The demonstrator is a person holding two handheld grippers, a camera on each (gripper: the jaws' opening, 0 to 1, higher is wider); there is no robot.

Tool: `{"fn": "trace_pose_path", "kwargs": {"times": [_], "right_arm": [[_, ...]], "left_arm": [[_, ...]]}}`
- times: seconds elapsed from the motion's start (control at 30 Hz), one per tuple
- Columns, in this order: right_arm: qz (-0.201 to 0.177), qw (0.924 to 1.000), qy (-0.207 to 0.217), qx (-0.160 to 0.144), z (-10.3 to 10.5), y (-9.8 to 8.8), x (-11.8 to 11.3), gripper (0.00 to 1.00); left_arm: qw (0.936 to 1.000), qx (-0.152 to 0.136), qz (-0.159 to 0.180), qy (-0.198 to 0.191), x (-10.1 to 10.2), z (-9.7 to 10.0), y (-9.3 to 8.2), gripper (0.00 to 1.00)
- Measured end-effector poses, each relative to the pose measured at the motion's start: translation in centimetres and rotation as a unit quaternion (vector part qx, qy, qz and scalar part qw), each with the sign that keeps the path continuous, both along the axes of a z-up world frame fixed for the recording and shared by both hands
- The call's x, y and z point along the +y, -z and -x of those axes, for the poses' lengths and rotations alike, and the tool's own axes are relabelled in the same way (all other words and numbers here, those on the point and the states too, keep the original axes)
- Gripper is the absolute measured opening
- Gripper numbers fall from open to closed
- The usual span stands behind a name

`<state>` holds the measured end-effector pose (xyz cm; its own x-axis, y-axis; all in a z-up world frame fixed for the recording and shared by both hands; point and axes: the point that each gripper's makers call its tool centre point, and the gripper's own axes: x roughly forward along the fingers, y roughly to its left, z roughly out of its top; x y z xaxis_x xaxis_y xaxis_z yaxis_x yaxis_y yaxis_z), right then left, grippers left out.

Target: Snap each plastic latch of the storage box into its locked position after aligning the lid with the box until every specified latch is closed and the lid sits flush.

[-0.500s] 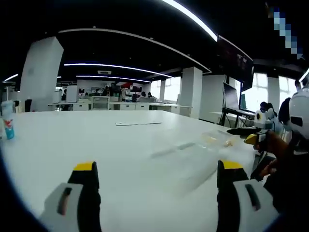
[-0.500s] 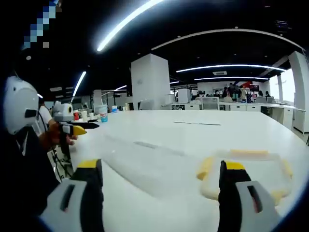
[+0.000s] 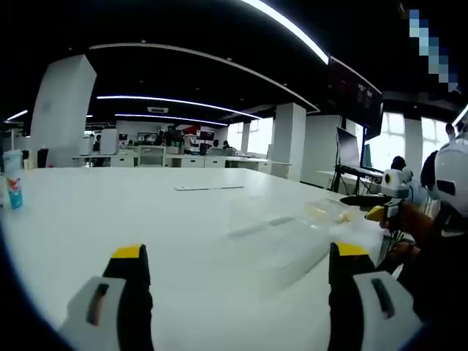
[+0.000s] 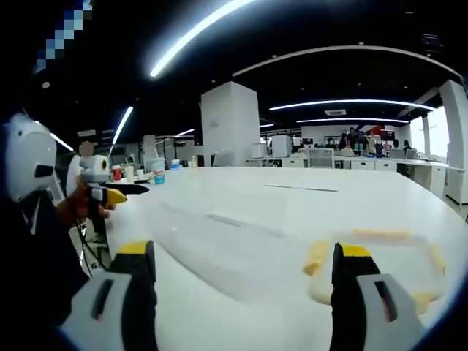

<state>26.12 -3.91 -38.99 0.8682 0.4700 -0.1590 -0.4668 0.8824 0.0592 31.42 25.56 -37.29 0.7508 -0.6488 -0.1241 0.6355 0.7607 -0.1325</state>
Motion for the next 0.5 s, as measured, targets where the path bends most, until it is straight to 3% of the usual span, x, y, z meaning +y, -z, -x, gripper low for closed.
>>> {"fn": "trace_pose_path", "kwargs": {"times": [0.5], "right_arm": [[0.0,0.9999,0.002,-0.011,0.14,-0.76,-0.53,1.0]], "left_arm": [[0.9999,0.001,-0.003,-0.01,-0.18,0.16,-0.37,1.0]]}}
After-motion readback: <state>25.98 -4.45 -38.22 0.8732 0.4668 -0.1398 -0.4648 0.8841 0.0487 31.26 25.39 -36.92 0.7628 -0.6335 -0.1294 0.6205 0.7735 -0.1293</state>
